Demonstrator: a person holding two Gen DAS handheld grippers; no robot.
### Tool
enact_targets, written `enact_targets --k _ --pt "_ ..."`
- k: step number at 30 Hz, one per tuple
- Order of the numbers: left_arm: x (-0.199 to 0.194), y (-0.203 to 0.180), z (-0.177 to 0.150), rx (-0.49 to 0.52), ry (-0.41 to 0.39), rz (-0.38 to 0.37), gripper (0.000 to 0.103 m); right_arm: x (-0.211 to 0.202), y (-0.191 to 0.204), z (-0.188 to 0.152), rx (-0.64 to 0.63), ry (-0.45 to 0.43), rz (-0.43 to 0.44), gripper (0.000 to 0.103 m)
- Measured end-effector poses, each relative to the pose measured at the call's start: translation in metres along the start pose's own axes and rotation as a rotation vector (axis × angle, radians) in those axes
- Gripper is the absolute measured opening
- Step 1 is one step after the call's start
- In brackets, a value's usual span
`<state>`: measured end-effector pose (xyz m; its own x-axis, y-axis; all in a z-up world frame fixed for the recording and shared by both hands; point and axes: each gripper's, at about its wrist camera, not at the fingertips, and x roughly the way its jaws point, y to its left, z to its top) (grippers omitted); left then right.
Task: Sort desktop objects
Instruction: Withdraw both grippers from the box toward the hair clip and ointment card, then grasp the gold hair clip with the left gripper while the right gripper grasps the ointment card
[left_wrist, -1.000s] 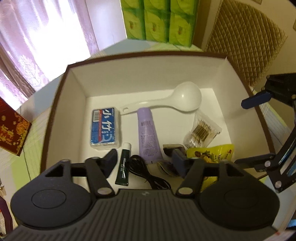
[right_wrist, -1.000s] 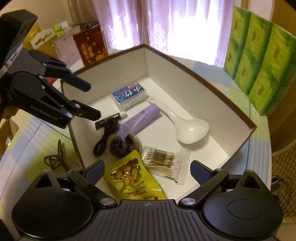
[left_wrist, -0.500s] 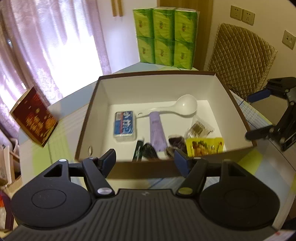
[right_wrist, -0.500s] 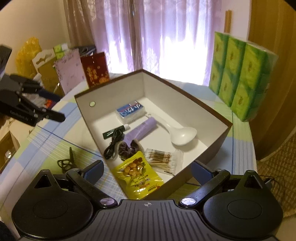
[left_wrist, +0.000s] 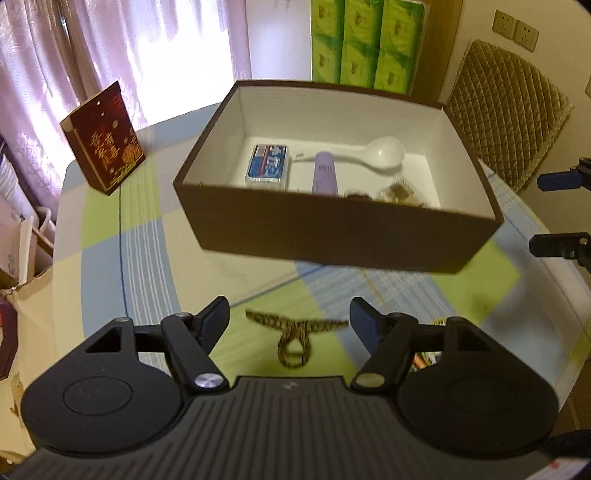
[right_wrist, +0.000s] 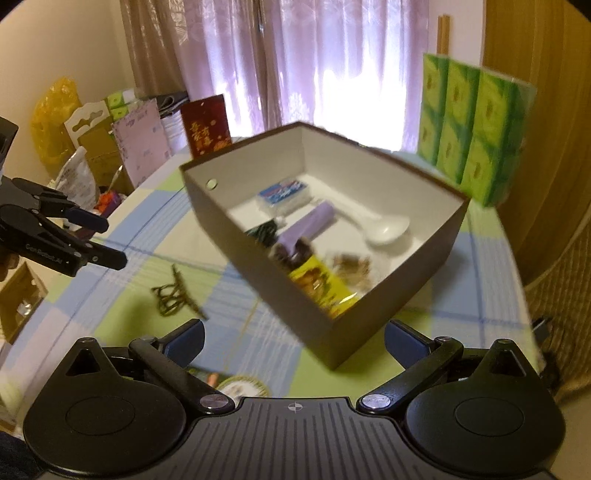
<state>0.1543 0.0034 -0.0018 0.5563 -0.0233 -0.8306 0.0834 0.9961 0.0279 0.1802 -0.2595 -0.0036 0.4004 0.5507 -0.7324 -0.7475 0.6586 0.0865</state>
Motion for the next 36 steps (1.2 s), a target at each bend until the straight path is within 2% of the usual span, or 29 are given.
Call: enact_targets --k 5,11,24,30,31,33,36 --pt "-0.006 -0.008 -0.018 -0.007 0.011 -0.001 0.072 0.005 0.020 -0.015 0.045 0.028 0.028 0.101" --pt "-0.005 -0.015 -0.036 0.019 0.028 0.020 0.072 0.017 0.044 -0.032 0.041 0.088 0.029 0.101" --pt "-0.001 -0.019 -0.085 -0.003 0.077 0.031 0.072 0.034 0.087 -0.070 0.031 0.183 0.035 0.101" --pt "0.002 -0.016 -0.105 -0.035 0.107 0.017 0.072 0.043 0.099 -0.077 0.034 0.187 0.038 0.100" --pt "0.002 -0.016 -0.107 -0.037 0.109 0.017 0.072 0.044 0.100 -0.077 0.032 0.184 0.020 0.099" --pt "0.002 -0.015 -0.110 -0.037 0.114 0.015 0.072 0.048 0.100 -0.076 0.028 0.183 0.004 0.084" --pt "0.004 -0.012 -0.113 -0.033 0.117 0.015 0.072 0.055 0.102 -0.077 0.042 0.191 0.003 0.074"
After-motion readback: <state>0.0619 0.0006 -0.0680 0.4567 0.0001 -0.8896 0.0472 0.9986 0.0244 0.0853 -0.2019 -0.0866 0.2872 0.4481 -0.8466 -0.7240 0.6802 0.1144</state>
